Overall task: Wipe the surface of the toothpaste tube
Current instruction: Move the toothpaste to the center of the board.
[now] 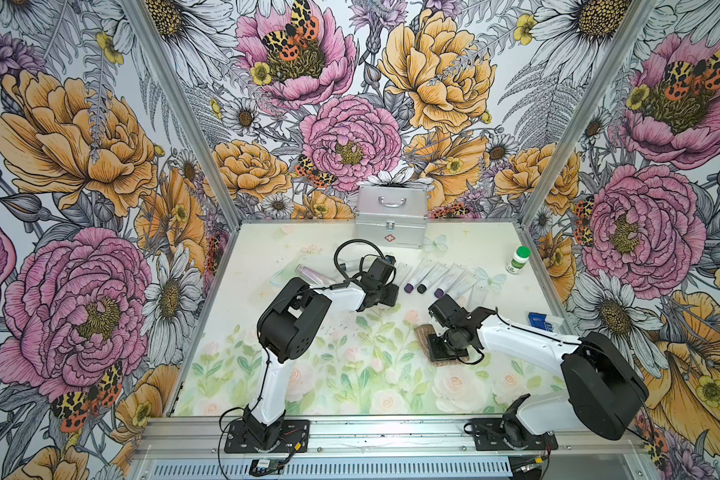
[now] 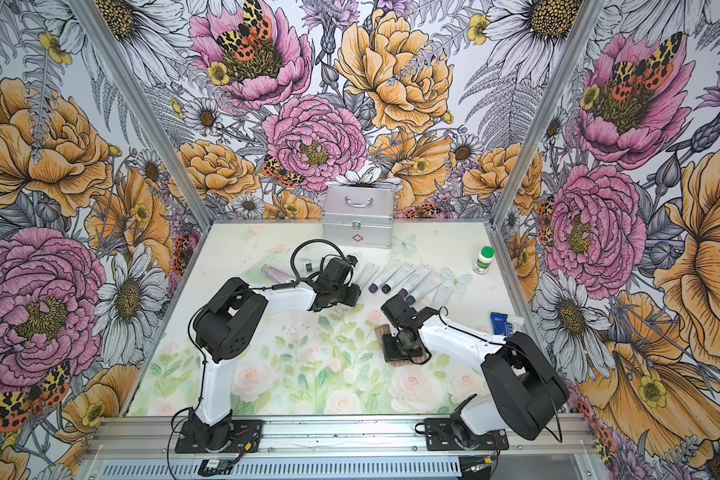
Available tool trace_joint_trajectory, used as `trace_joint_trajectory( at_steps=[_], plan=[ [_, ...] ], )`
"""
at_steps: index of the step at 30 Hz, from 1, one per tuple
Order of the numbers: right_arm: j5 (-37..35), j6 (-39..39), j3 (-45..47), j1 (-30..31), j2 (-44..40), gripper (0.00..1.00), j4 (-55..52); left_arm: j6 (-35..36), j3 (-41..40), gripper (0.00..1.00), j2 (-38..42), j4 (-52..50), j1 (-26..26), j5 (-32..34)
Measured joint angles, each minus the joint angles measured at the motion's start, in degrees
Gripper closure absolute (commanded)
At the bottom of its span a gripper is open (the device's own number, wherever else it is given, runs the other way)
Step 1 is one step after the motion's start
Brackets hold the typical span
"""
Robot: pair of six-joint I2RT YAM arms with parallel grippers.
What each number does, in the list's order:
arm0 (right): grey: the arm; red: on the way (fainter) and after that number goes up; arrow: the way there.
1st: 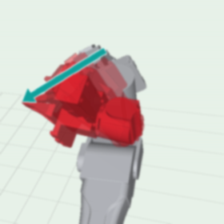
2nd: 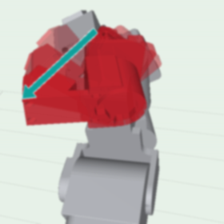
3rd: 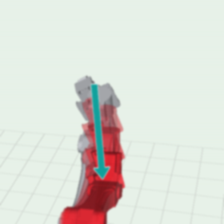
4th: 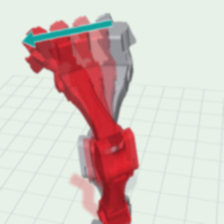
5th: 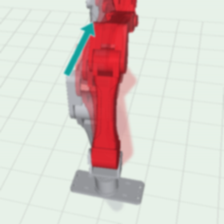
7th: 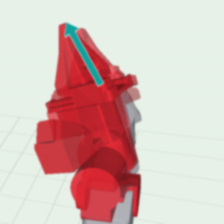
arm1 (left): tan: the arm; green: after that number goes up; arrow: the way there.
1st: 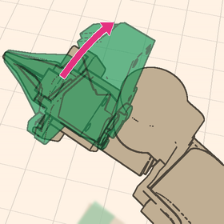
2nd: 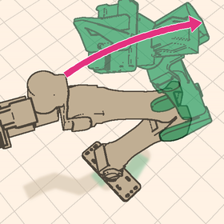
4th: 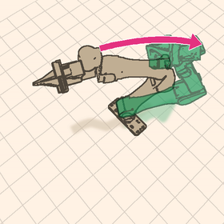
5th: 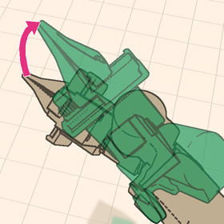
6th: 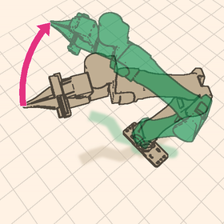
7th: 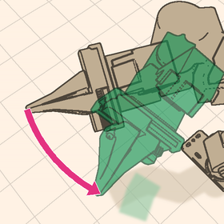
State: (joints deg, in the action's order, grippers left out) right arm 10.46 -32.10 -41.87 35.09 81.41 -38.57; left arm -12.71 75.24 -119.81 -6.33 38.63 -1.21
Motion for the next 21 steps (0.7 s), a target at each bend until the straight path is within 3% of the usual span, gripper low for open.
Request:
trace_joint_trajectory(
  at_steps=[6,9,13,15,21],
  plan=[
    [-0.33,0.02,-0.02,0.00,0.00,1.00,0.00,0.96,6.23,0.67,-3.72,-2.56,-0.57,-1.44],
    [-0.39,0.02,-0.02,0.00,0.00,1.00,0.00,1.03,7.56,0.56,-4.46,-2.97,-0.63,-2.08],
    [-0.39,0.02,-0.02,0.00,0.00,1.00,0.00,0.63,7.72,0.31,-4.33,-3.15,-0.61,-2.49],
    [-0.39,0.02,-0.02,0.00,0.00,1.00,0.00,0.52,7.58,0.24,-3.87,-3.56,-0.63,-2.40],
    [-0.39,0.02,-0.09,0.22,0.00,1.00,0.00,-0.39,3.89,0.18,1.57,-6.01,-1.84,-1.22]
  ],
)
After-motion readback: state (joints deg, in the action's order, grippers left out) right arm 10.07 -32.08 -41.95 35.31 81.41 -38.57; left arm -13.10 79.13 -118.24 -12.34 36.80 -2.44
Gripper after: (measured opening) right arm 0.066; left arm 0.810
